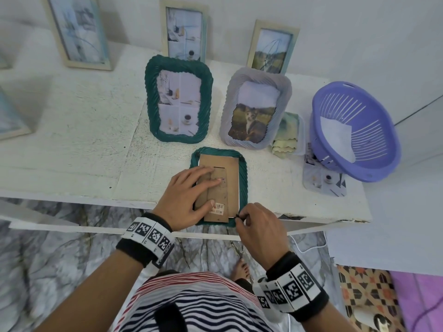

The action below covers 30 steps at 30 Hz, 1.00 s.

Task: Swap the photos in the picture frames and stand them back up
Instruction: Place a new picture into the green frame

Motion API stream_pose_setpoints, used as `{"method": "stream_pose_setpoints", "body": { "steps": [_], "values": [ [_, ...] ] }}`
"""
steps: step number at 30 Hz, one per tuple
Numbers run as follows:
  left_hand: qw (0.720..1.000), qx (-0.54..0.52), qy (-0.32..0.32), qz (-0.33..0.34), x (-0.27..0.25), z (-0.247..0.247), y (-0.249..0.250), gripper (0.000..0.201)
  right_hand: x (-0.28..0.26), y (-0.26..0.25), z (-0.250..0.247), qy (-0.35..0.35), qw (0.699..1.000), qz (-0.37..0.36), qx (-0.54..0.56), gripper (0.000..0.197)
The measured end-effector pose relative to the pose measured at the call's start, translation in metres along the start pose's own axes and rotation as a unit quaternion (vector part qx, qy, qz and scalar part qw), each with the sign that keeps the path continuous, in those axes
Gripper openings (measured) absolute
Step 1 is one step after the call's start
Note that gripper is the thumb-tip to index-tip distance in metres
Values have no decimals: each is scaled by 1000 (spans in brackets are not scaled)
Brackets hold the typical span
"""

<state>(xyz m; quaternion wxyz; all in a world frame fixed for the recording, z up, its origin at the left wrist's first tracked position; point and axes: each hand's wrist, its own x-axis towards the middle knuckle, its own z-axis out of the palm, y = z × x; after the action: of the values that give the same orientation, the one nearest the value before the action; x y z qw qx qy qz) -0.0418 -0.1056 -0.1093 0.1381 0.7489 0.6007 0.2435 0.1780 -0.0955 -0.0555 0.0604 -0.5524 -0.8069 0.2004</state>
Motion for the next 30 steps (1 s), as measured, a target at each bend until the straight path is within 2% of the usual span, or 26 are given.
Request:
{"method": "stream_pose_setpoints", "body": {
  "steps": [4,6,8,10,12,15,17,20,22,25,27,30],
  "values": [
    [1000,-11,-12,3,0,-1,-1,49,2,-4,-1,73,994,-84,-20,23],
    [1000,-24,-18,1,1,-2,-1,49,5,-7,1,65,987,-144,-25,28],
    [997,-70,-15,-11,1,-6,0,48,7,-9,3,42,984,-171,-33,30],
    [993,-114,14,-30,-3,-15,-1,44,9,-8,6,28,984,-168,-40,33],
    [991,-107,51,-60,-11,-25,-2,36,9,-7,7,22,986,-163,-39,35],
    [990,-70,19,-121,-30,-39,4,25,9,-5,10,28,984,-172,-28,40],
    [991,-45,-16,-126,-43,-41,10,30,9,-4,11,31,984,-176,-25,42],
    [991,-25,-14,-130,-51,-39,19,33,11,-3,12,34,984,-173,-19,43],
    [988,-43,-8,-145,-50,-37,23,28,11,-3,13,40,984,-173,-20,44],
    [979,-113,-1,-166,-47,-32,23,8,11,-2,15,49,984,-171,-21,45],
    [973,-154,0,-174,-47,-30,21,17,11,-2,16,52,983,-172,-21,45],
    [971,-165,3,-175,-48,-31,18,14,11,0,18,54,983,-174,-19,46]
  ]
}}
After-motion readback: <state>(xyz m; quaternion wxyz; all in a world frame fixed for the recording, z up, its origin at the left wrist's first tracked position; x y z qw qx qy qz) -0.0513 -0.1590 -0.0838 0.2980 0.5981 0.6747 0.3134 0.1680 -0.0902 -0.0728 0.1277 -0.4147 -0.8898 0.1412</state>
